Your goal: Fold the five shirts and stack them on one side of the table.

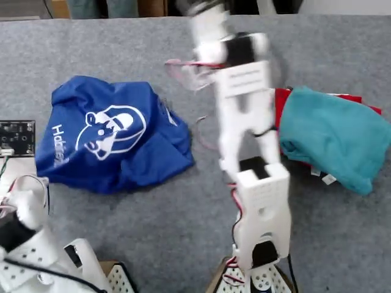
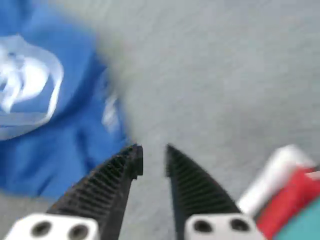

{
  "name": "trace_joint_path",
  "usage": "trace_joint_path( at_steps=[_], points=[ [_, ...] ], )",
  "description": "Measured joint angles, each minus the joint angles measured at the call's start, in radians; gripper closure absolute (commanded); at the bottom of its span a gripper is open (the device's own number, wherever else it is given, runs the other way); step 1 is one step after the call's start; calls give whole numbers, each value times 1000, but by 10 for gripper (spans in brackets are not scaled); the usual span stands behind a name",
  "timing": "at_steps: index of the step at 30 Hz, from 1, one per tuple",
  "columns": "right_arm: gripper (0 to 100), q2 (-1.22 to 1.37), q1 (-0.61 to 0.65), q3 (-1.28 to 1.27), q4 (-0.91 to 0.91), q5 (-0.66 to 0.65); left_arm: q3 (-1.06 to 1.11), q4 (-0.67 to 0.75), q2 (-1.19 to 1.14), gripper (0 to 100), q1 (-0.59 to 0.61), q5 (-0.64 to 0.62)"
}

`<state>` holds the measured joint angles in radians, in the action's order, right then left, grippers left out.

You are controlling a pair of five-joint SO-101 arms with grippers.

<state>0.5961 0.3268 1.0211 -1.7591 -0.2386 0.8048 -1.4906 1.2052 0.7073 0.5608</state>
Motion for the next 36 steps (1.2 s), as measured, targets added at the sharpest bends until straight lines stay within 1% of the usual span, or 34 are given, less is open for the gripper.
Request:
trace_joint_path(
  at_steps=[2,4,7,10,15,21,27,29,33,34,36],
  points=[
    [820,6,64,-106,5,-38,95,54,0,971,3,-6],
    [800,34,126,-193,8,-107,189,109,0,971,9,-12],
    [794,74,187,-267,25,-172,299,183,0,971,9,-12],
    [793,103,206,-273,66,-198,374,244,0,971,9,-21],
    [794,190,206,-279,123,-210,485,347,0,971,9,-87],
    [794,262,222,-250,140,-210,542,367,0,971,9,-121],
    [797,336,267,-183,144,-212,577,367,0,971,9,-123],
    [832,359,269,-160,144,-210,582,367,0,971,9,-123],
    [957,387,269,-123,144,-209,582,367,0,971,9,-123],
    [977,387,269,-120,144,-212,582,367,0,971,9,-123],
    [982,387,269,-117,144,-210,582,367,0,971,9,-123]
  ],
)
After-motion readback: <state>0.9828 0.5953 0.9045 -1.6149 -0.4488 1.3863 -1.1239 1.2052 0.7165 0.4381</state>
